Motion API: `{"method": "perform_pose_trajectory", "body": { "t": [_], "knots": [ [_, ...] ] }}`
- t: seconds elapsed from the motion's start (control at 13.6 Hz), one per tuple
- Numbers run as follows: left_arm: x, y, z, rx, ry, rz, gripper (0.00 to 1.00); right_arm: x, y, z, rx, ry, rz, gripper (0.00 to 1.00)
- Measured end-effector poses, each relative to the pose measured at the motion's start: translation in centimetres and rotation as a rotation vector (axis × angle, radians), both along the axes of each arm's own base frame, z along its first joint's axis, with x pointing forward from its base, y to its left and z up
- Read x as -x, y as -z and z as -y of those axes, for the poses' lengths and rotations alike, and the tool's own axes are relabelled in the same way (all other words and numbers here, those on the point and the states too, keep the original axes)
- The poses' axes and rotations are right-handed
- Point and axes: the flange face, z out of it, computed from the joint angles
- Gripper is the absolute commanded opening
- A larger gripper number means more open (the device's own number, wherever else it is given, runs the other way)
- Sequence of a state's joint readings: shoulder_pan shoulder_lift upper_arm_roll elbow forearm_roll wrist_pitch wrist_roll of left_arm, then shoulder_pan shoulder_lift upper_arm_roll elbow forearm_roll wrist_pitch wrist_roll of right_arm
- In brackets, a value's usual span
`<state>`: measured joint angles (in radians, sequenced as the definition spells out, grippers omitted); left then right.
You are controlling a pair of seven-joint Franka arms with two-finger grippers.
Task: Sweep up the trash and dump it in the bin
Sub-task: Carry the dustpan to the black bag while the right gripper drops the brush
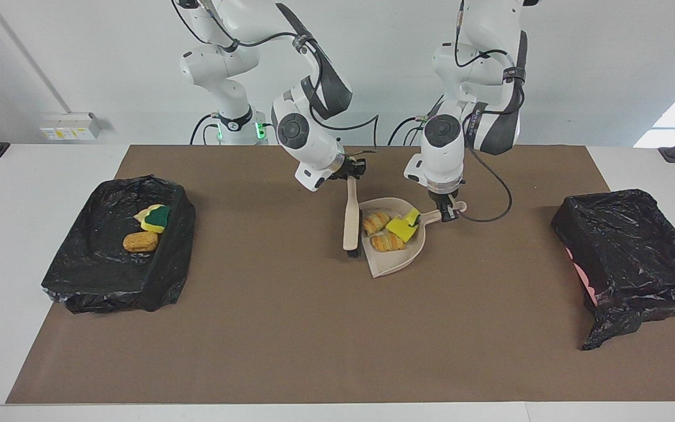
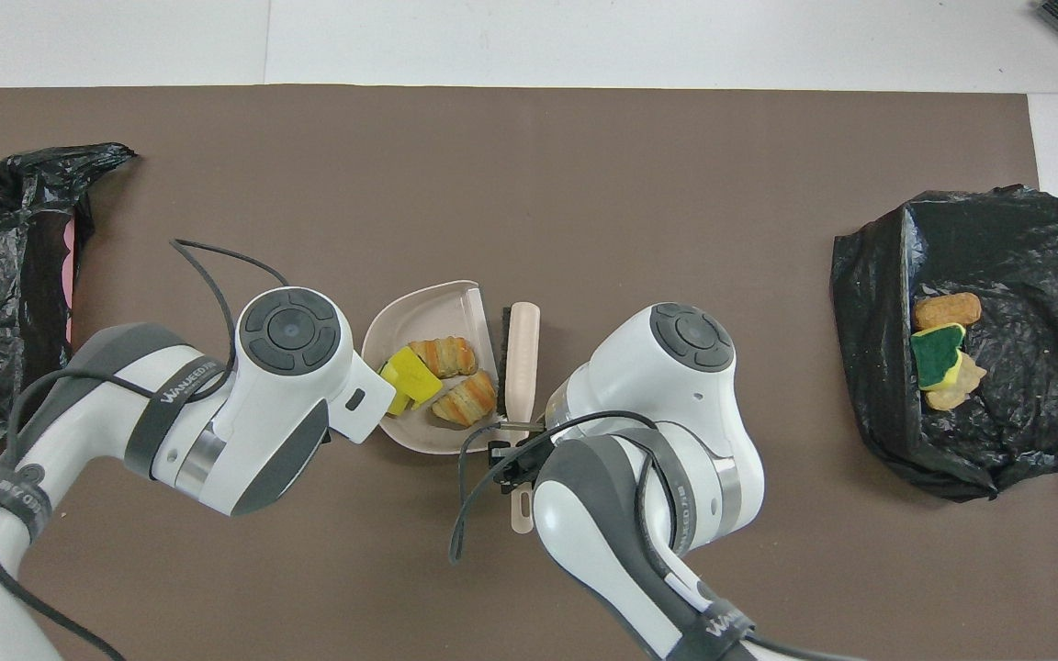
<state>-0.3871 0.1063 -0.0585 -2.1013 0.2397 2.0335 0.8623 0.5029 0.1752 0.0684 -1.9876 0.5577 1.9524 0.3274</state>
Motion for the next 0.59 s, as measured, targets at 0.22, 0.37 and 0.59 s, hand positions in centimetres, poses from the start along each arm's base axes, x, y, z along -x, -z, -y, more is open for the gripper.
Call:
{"method": "perform_pose_trajectory", "body": {
  "t": [0.22,0.37,0.59],
  "knots": [
    [-1.4,-0.7,-2.5,0.013,0.044,-0.007,0.0,0.7,-2.8,1.5,0.136,-0.061,-0.022,0.0],
    [-2.7,-2.4,-4.7,0.028,0.082,0.005,0.0,3.2,-4.0,1.1,0.233,-0.048,-0.043,0.0],
    [-4.3,-6.1,-10.1,0.045,0.117,0.043,0.0,9.1,-2.8,-0.9,0.299,-0.05,-0.037,0.0]
  ]
}}
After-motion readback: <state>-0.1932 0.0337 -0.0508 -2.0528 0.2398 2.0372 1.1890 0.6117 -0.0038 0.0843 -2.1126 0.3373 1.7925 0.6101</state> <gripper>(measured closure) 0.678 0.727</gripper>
